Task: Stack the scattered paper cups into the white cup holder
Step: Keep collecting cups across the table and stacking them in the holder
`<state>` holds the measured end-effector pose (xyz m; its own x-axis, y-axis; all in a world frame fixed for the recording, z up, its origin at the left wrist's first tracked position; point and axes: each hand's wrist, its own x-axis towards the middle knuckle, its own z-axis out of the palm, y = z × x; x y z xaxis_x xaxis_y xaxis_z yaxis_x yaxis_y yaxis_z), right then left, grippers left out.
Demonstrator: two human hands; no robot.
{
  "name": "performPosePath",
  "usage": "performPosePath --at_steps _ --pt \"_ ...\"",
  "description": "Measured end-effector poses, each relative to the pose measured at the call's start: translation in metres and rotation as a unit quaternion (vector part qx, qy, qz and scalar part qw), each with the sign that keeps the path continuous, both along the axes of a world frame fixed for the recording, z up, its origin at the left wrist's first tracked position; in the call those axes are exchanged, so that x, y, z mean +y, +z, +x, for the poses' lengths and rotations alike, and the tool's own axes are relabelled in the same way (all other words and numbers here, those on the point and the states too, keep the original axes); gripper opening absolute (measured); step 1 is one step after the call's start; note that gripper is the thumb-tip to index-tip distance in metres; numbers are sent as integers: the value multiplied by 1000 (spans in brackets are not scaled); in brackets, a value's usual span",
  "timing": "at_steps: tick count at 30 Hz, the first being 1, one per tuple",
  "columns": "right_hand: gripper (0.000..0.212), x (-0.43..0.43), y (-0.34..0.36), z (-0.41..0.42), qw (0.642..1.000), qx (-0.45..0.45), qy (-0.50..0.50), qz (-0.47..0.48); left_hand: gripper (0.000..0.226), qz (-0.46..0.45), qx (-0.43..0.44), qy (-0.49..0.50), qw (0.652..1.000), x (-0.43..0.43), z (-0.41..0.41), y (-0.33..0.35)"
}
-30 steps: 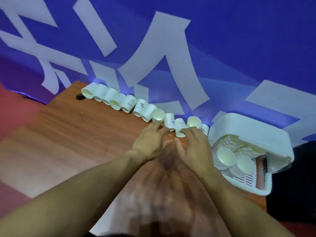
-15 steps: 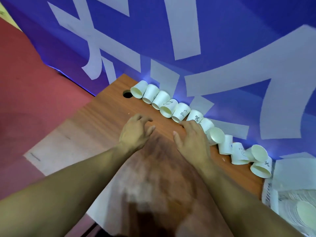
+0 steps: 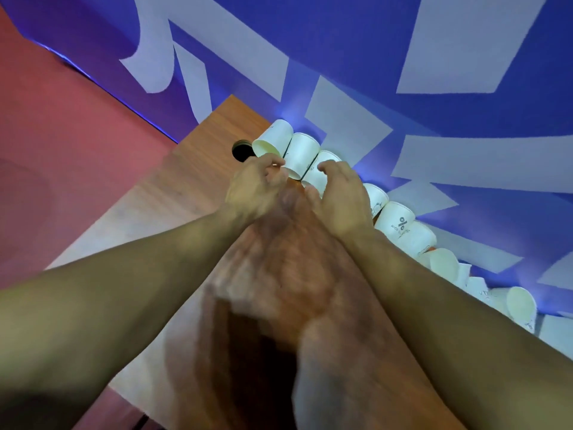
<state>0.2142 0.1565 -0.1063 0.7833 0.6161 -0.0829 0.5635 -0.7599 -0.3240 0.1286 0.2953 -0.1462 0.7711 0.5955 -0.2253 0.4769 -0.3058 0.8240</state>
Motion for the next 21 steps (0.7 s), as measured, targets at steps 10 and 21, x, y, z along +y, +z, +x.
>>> performPosePath --at_steps 10,21 --pt "57 69 -52 69 994 11 50 -97 41 -92 9 7 996 33 53 -51" --pt "76 91 -67 72 991 -23 27 -127 17 36 14 95 995 32 56 -69"
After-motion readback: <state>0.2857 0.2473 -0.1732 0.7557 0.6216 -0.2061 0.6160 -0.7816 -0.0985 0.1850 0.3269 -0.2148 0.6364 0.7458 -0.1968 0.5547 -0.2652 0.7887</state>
